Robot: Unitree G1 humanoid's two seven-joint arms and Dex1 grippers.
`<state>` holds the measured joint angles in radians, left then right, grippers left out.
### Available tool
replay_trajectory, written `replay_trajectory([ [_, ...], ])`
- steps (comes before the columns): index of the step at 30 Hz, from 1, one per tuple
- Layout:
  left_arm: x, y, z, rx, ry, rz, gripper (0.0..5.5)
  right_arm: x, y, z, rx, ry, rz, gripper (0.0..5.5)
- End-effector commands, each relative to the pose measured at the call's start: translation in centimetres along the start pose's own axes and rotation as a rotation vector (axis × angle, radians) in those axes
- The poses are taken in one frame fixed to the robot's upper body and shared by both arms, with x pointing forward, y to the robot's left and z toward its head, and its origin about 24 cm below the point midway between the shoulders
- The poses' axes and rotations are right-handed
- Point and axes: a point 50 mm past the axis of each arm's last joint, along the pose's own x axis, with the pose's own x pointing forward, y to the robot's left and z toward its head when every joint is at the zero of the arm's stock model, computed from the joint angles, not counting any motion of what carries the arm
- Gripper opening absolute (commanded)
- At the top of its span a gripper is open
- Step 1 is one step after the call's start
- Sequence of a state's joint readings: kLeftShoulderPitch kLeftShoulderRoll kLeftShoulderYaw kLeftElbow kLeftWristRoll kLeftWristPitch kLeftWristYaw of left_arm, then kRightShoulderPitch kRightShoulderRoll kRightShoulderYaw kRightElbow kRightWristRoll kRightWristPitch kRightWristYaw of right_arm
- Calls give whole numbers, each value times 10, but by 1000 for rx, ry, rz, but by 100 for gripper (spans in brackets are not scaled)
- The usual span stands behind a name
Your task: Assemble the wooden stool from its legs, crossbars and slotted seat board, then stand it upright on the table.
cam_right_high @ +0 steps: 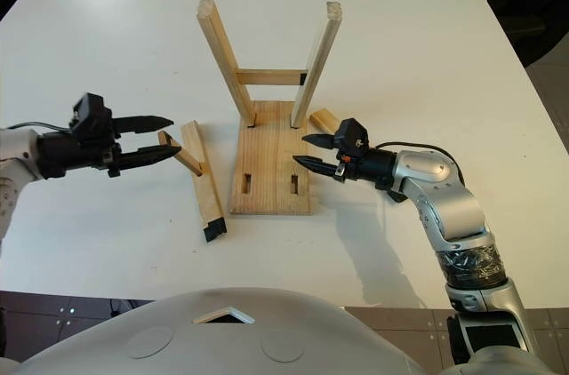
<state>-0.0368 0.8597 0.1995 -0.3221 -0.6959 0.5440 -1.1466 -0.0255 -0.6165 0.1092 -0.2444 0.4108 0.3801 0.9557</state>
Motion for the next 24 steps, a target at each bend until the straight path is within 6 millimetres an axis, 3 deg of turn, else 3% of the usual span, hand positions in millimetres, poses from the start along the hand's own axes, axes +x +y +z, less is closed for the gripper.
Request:
replay_trajectory([
  [1, -1, 4, 34, -14, -184, 31, 290, -3, -5, 4, -24, -6, -25, 224],
  [5, 11, 7, 49, -58, -300, 85, 290, -1, -5, 4, -30, -5, -18, 224],
  [14, 40, 6, 48, -120, -375, 135, 290, 3, -6, 6, -42, -5, 2, 224],
  [16, 45, 0, 38, -143, -352, 124, 290, 3, -6, 6, -42, -4, 2, 224],
  [21, 64, -14, -35, -248, -161, 156, 290, 5, -2, 1, -33, 6, 3, 224],
  [22, 66, -16, -41, -256, -156, 159, 290, 5, -2, 0, -33, 7, 5, 224],
  [24, 67, -14, -33, -236, -192, 160, 290, 4, -2, 1, -33, 8, 7, 224],
])
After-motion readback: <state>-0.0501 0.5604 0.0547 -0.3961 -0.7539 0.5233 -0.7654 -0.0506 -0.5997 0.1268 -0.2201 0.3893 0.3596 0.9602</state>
